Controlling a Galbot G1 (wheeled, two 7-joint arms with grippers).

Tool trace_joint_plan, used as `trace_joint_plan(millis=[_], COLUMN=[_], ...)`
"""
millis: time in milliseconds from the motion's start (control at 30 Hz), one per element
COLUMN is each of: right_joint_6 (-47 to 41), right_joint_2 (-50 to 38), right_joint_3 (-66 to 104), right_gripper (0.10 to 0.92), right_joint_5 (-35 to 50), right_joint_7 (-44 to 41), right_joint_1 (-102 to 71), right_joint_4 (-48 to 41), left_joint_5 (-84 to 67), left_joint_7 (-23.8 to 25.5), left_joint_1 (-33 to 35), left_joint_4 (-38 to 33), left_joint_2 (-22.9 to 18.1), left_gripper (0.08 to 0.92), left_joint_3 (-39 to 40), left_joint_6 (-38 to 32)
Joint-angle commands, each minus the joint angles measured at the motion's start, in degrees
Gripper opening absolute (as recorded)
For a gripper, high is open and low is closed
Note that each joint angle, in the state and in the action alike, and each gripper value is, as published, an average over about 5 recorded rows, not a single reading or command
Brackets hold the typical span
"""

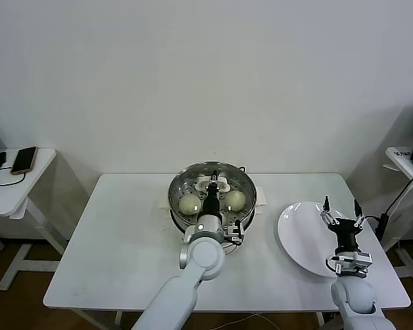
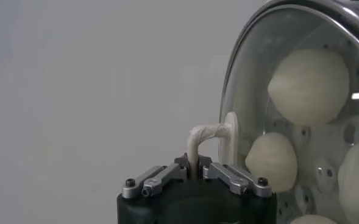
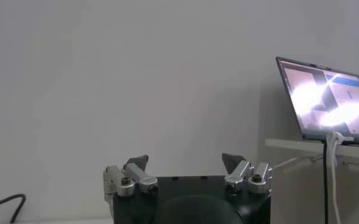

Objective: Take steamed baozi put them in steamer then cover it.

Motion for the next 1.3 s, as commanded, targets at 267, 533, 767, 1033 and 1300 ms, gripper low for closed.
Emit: trace_joint_plan(millis=[267,533,767,1033,1300], right_joint_6=[0.1,0.1,0.0,-0.1,-3.0], right_joint_2=[0.1,0.2,0.4,0.2,-1.1], right_joint_3=[-0.3,-0.4,-0.4,-0.3,-0.9], right_gripper=[0.823,0.823,0.823,0.823,0.823], right_joint_5=[-0.1,-0.3,-0.5,-0.9,2.4], right_joint_7=[-0.1,-0.1,0.0,-0.1,-0.4], right_joint_1=[0.1,0.0,0.2,-0.2,-2.5], right_joint_4=[-0.2,0.1,0.5,0.8,2.5], left_joint_5=[0.8,0.6,0.2,-6.6,-45.2], left_joint_7=[0.2,1.0,1.7,3.3,-6.0], left_joint_1=[0.8,3.0,6.7,12.0,19.1], left_joint_4=[-1.6,-6.7,-12.1,-23.1,-35.0], left_joint_2=[-0.3,0.8,2.4,7.4,16.1], left_gripper=[0.274,0.498,0.704,0.821,0.823], left_joint_3=[-0.3,-0.2,0.6,-0.8,-14.3], left_joint_6=[-0.6,-0.6,-0.8,-0.5,-3.2])
